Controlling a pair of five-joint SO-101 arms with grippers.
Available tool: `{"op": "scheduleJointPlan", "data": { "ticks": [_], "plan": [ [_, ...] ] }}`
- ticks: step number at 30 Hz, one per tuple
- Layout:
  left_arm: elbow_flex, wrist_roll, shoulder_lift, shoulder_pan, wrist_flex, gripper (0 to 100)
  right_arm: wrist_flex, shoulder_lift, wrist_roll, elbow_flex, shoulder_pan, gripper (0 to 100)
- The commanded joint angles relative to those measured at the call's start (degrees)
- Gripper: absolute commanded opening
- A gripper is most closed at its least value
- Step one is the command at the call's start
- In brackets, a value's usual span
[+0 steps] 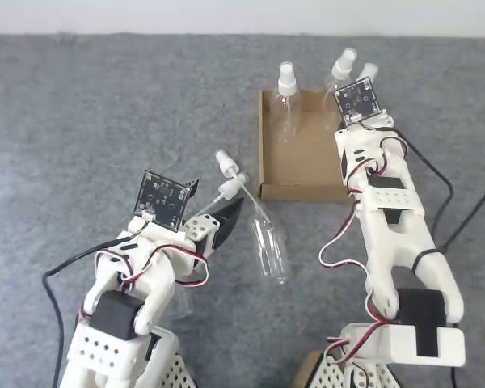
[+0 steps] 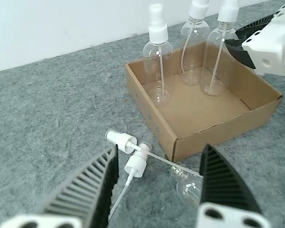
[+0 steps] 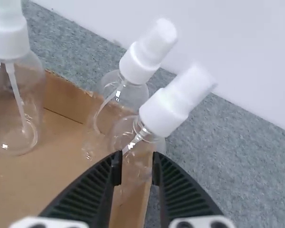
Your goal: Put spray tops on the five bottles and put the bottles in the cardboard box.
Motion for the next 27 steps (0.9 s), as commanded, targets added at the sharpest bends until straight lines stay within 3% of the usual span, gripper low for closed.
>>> {"op": "scheduleJointPlan", "data": {
  "ticks": [1, 8, 20, 27],
  "plan": [
    [-0.40, -0.35, -0.79, 0.00, -1.32, 26, -1.45, -1.36, 0.44, -1.05, -0.48, 7.6],
    [-0.40, -0.35, -0.79, 0.00, -1.32, 26, -1.01, -1.36, 0.62, -1.05, -0.48, 23.8],
    [-0.40, -0.35, -0.79, 0.00, -1.32, 26, -0.92, -5.14, 0.35, -1.23, -0.57, 24.5],
    [-0.40, -0.35, -0.79, 0.00, -1.23, 26, 6.02, -10.51, 0.35, -2.37, -2.07, 24.6]
  ]
}}
